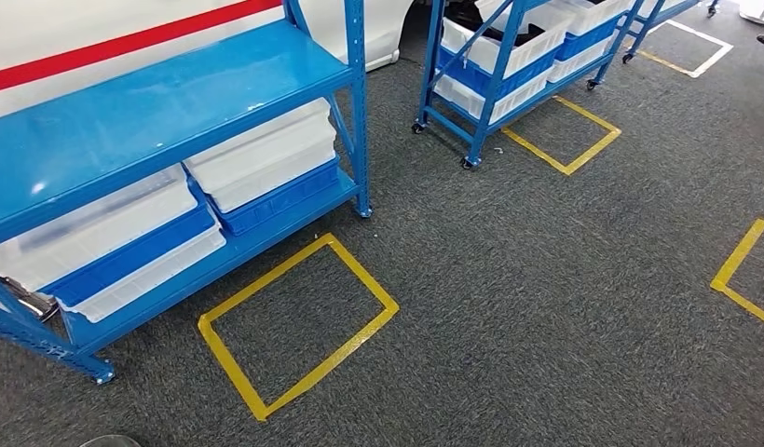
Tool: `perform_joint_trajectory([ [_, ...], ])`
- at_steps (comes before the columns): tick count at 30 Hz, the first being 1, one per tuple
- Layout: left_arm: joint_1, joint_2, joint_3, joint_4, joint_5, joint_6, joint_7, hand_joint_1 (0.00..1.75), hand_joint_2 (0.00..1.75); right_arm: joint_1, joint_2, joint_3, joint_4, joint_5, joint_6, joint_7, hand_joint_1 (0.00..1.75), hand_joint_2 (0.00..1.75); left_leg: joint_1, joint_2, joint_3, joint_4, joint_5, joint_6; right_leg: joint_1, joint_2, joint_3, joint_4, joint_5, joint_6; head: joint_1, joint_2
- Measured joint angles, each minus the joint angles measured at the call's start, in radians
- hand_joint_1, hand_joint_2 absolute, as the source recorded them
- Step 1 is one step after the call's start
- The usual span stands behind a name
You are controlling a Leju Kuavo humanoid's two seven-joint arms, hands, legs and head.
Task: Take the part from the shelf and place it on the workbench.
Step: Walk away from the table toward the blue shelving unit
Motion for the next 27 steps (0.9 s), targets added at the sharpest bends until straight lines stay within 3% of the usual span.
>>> perform_joint_trajectory([
  [1,0.000,0.002,0.007,0.000,0.013,0.004,-0.008,0.00,0.00,0.000,-0.001,0.000,0.000,0.002,0.000,-0.004,0.00,1.75,0.004,-0.012,0.002,-0.006,0.006,0.007,-0.002,0.027,-0.007,0.022,-0.018,0.005,0.000,0.000],
  [3,-0.001,0.006,0.022,-0.001,0.030,0.020,-0.024,0.00,0.00,0.003,-0.002,0.000,-0.001,0.009,0.000,-0.018,0.00,1.75,0.007,-0.035,0.001,-0.011,0.014,0.016,-0.008,0.097,-0.050,0.121,-0.080,0.013,0.000,0.000],
  [5,0.000,0.011,0.033,-0.001,0.035,0.039,-0.039,0.00,0.00,0.006,-0.002,0.002,-0.001,0.015,-0.004,-0.034,0.00,1.75,0.007,-0.064,-0.004,-0.009,0.017,0.020,-0.010,0.124,-0.103,0.233,-0.123,0.017,0.000,0.000],
  [6,0.002,0.013,0.037,-0.001,0.034,0.043,-0.044,0.00,0.00,0.007,0.001,0.004,-0.001,0.023,-0.007,-0.042,0.00,1.75,0.007,-0.080,-0.005,-0.007,0.017,0.020,-0.010,0.126,-0.114,0.252,-0.118,0.018,0.000,0.000],
  [7,0.003,0.014,0.039,-0.001,0.033,0.042,-0.046,0.00,0.00,0.007,0.004,0.008,-0.001,0.035,-0.008,-0.051,0.00,1.75,0.007,-0.097,-0.006,-0.004,0.017,0.018,-0.011,0.130,-0.107,0.233,-0.093,0.018,0.000,0.000],
  [8,0.003,0.016,0.040,-0.001,0.031,0.036,-0.044,0.00,0.00,0.008,0.009,0.015,0.000,0.053,-0.006,-0.060,0.00,1.75,0.008,-0.113,-0.006,-0.001,0.016,0.016,-0.013,0.138,-0.084,0.180,-0.055,0.016,0.000,0.000],
  [10,0.002,0.017,0.040,-0.001,0.022,0.024,-0.032,0.00,0.00,0.007,0.019,0.035,0.000,0.089,0.003,-0.074,0.00,1.75,0.007,-0.141,-0.011,0.009,0.014,0.007,-0.016,0.184,-0.034,0.060,0.001,0.011,0.000,0.000],
  [12,0.000,0.018,0.040,-0.001,0.012,0.023,-0.024,0.00,0.00,0.002,0.027,0.051,0.001,0.109,0.007,-0.080,0.00,1.75,0.008,-0.162,-0.020,0.015,0.015,-0.008,-0.013,0.211,-0.016,0.010,0.012,0.006,0.000,0.000],
  [14,0.001,0.017,0.038,-0.001,-0.007,0.023,-0.019,0.00,0.00,-0.007,0.035,0.062,0.001,0.126,0.007,-0.078,0.00,0.87,0.012,-0.178,-0.028,0.013,0.020,-0.022,-0.011,0.192,-0.016,0.003,0.018,-0.004,0.000,0.000],
  [16,-0.001,0.013,0.027,0.000,-0.038,0.020,-0.013,0.00,0.00,-0.010,0.042,0.073,0.001,0.145,0.004,-0.073,0.00,0.00,0.013,-0.147,-0.044,0.042,-0.002,-0.033,-0.012,0.169,-0.013,-0.009,0.026,-0.020,-0.001,0.000],
  [18,-0.008,0.003,0.009,0.002,-0.060,0.012,-0.006,0.00,0.00,-0.009,0.047,0.081,0.002,0.156,-0.001,-0.070,0.00,0.00,0.013,-0.088,-0.090,0.144,-0.065,-0.039,-0.010,0.147,-0.014,-0.015,0.031,-0.028,-0.002,0.000],
  [20,-0.014,-0.009,-0.006,0.004,-0.067,0.004,-0.002,0.00,0.00,-0.006,0.049,0.084,0.005,0.157,-0.002,-0.068,0.00,0.00,0.014,-0.061,-0.141,0.261,-0.117,-0.044,-0.005,0.125,-0.020,-0.013,0.031,-0.030,-0.002,0.000],
  [21,-0.016,-0.015,-0.011,0.005,-0.067,0.001,-0.001,0.00,0.00,-0.005,0.050,0.085,0.006,0.157,-0.002,-0.068,0.00,0.00,0.015,-0.057,-0.145,0.280,-0.117,-0.045,-0.003,0.118,-0.021,-0.012,0.031,-0.030,-0.002,0.000],
  [22,-0.017,-0.020,-0.014,0.006,-0.069,-0.001,-0.002,0.00,0.00,-0.004,0.050,0.085,0.007,0.157,-0.002,-0.069,0.00,0.00,0.015,-0.055,-0.129,0.259,-0.098,-0.045,-0.002,0.113,-0.021,-0.011,0.031,-0.030,-0.002,0.000],
  [25,-0.019,-0.035,-0.028,0.007,-0.079,0.000,-0.012,0.00,0.00,-0.006,0.057,0.086,0.008,0.162,-0.037,-0.087,0.00,0.00,0.013,-0.044,-0.023,0.069,-0.019,-0.032,0.003,0.109,-0.020,-0.009,0.030,-0.027,-0.002,0.000],
  [27,-0.023,-0.044,-0.041,0.007,-0.084,0.014,-0.020,0.00,0.00,-0.013,0.073,0.092,0.007,0.184,-0.106,-0.105,0.00,0.00,0.008,-0.039,0.002,0.011,-0.012,-0.021,0.007,0.109,-0.021,-0.008,0.029,-0.018,-0.002,0.000],
])
